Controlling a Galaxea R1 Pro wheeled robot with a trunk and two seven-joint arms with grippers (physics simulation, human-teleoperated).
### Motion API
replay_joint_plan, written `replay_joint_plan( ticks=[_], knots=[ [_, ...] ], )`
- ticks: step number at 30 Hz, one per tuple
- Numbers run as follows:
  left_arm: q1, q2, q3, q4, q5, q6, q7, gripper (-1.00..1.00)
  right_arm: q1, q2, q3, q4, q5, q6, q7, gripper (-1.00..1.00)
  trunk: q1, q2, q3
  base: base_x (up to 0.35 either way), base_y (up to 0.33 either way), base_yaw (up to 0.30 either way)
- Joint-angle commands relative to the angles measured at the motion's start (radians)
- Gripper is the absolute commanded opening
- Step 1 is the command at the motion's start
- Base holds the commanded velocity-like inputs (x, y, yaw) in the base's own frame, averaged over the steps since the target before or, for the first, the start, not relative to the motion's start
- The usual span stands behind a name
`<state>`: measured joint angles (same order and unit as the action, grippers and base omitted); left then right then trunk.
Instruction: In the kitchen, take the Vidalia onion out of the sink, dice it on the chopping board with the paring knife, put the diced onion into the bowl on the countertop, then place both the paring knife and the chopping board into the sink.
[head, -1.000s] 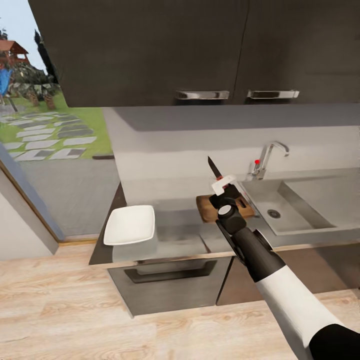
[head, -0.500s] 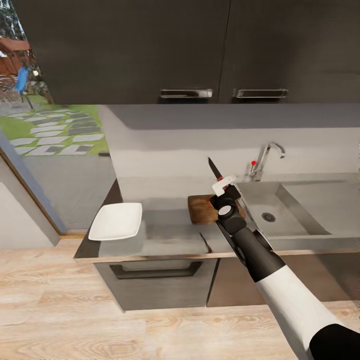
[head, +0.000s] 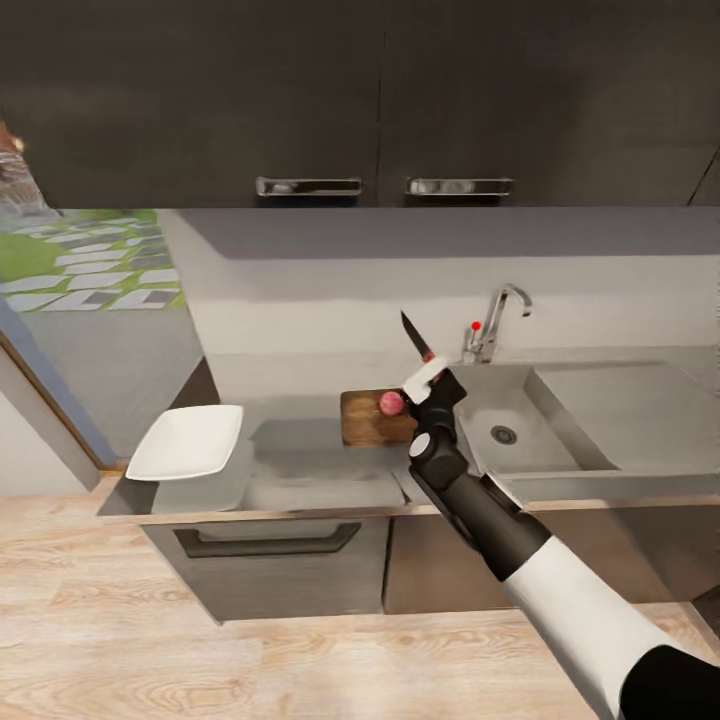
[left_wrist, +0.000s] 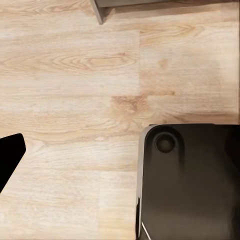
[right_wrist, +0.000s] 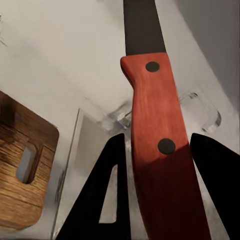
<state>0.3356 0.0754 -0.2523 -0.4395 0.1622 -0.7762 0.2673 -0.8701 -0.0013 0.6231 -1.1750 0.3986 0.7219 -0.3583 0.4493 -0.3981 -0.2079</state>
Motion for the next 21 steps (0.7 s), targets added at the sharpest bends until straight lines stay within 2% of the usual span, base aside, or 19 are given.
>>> replay_joint_plan(
  ticks=[1,4,5,8,16,21],
  knots=[
    [0.0,0.001,-0.008,-0.002,0.01,-0.002,0.004,1.0,-0.001,0.0,0.035,0.015,0.004,0.006,-0.024,-1.0,0.001,-0.002,-0.002,0.0,-0.119,0.0],
    [0.0,0.001,-0.008,-0.002,0.01,-0.002,0.004,1.0,-0.001,0.002,0.136,0.073,0.004,0.006,-0.084,-1.0,0.001,-0.002,-0.002,0.0,-0.05,0.0],
    [0.0,0.001,-0.008,-0.002,0.01,-0.003,0.004,1.0,-0.001,0.003,0.156,0.09,0.003,0.005,-0.097,-1.0,0.001,-0.002,-0.002,0.0,-0.013,0.0],
    [0.0,0.001,-0.008,-0.002,0.01,-0.003,0.003,1.0,-0.001,0.003,0.173,0.11,0.002,0.004,-0.108,-1.0,0.001,-0.002,-0.002,0.0,-0.005,0.0],
    [0.0,0.001,-0.008,-0.002,0.01,-0.003,0.004,1.0,-0.001,0.004,0.179,0.135,0.002,0.004,-0.11,-1.0,0.001,-0.002,-0.002,0.031,0.0,0.0],
    [0.0,0.001,-0.008,-0.002,0.01,-0.002,0.004,1.0,-0.001,0.028,0.182,0.189,0.001,0.003,-0.108,-1.0,0.001,-0.002,-0.002,0.239,0.0,0.0]
  ],
)
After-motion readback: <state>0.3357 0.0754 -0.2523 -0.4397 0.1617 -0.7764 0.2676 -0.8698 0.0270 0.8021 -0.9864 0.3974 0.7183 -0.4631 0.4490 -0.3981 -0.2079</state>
